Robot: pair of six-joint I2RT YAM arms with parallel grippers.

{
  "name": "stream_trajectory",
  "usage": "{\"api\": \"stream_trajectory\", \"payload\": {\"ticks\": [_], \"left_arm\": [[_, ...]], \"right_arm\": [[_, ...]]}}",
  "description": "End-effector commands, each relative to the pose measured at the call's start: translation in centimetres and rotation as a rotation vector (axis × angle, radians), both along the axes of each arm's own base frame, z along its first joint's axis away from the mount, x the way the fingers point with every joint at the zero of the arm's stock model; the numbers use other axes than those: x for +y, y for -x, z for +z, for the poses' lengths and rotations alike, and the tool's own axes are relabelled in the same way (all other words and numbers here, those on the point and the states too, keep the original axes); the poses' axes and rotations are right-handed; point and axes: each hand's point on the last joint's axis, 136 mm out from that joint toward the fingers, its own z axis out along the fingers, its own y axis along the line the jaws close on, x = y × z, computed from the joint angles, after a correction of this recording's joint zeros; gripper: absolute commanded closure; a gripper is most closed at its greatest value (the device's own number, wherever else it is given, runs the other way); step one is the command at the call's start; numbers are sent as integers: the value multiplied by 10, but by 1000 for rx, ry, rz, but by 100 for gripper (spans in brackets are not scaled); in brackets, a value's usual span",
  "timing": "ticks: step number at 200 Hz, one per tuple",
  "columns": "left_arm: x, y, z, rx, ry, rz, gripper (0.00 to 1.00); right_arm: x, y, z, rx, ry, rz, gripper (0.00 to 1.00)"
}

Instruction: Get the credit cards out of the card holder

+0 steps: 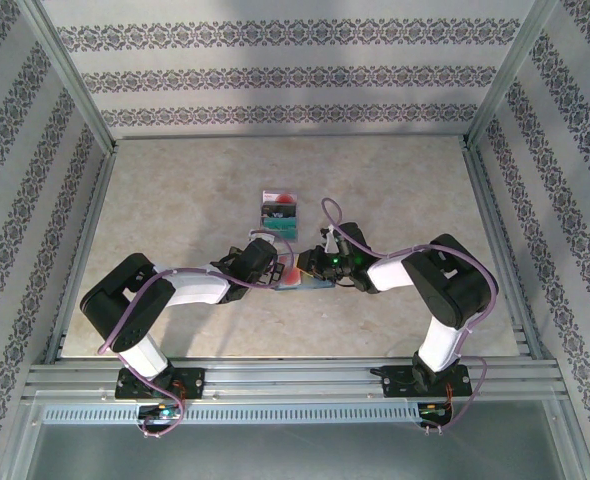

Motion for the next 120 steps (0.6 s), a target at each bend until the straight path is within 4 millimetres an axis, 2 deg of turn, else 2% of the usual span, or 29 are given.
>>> {"api": "stream_trajectory", "payload": {"ticks": [1,120], "left_arm": [[-2,9,-6,29,-36,-17,4],[2,7,-3,19,-68,-11,4]], "right_arm": [[2,1,14,-31,-55,17,82],[-14,-4,17,-26,-83,-31,86]]}}
